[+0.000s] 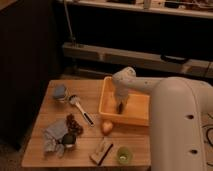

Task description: Place pepper in table surface

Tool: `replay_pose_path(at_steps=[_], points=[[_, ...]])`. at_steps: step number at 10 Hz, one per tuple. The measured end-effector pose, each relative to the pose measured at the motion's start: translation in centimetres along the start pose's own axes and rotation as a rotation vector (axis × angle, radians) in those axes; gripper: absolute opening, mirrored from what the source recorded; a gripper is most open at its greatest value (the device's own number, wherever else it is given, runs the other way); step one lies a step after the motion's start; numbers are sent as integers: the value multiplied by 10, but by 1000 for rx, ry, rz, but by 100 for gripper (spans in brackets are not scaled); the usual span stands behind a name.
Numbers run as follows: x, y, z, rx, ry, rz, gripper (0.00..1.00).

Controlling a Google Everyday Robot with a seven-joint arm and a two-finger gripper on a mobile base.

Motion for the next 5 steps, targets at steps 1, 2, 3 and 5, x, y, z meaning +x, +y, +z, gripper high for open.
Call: replay_pose_path(at_steps=[1, 2, 3, 5], points=[[0, -1, -2, 0, -4, -2, 0], [0, -1, -4, -1, -9, -4, 0], [0, -2, -11, 0, -17, -5, 0], [-1, -2, -36, 33, -22, -7, 0]])
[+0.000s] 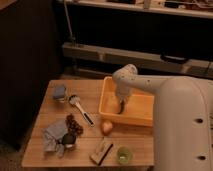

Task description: Place pepper in table surface

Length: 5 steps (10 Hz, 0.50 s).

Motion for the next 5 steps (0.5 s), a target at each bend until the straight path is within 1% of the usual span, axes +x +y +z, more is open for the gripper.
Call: replay_pose_path(at_steps=[1, 2, 3, 4, 5], points=[[-2, 8, -20, 21, -3, -12, 0], [-5, 16, -45, 45, -10, -33, 0], [-8, 22, -76, 71, -21, -53, 0], [-11, 33, -101, 87, -32, -85, 0], [-11, 49, -121, 87, -32, -117, 0]])
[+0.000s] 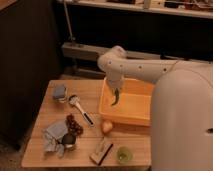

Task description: Place pepper in table surface

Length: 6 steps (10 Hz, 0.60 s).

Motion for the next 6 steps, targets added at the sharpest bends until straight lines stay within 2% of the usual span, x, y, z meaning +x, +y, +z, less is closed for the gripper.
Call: replay_pose_path(at_steps=[1, 2, 4, 6], points=[[-4, 19, -29, 4, -7, -49, 0], [3, 39, -56, -9, 0, -92, 0], [21, 57, -81, -22, 25, -124, 0], [57, 66, -91, -50, 51, -136, 0]])
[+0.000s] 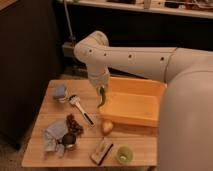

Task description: Place pepper in table surface

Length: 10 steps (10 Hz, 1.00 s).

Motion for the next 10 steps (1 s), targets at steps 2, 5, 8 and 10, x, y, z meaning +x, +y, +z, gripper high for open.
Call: replay_pose_path(at_steps=[2, 5, 8, 10], points=[[65, 15, -1, -62, 16, -3, 0], [154, 7, -3, -142, 17, 22, 0], [233, -5, -6, -191, 5, 63, 0], [276, -24, -10, -189, -23, 104, 0]])
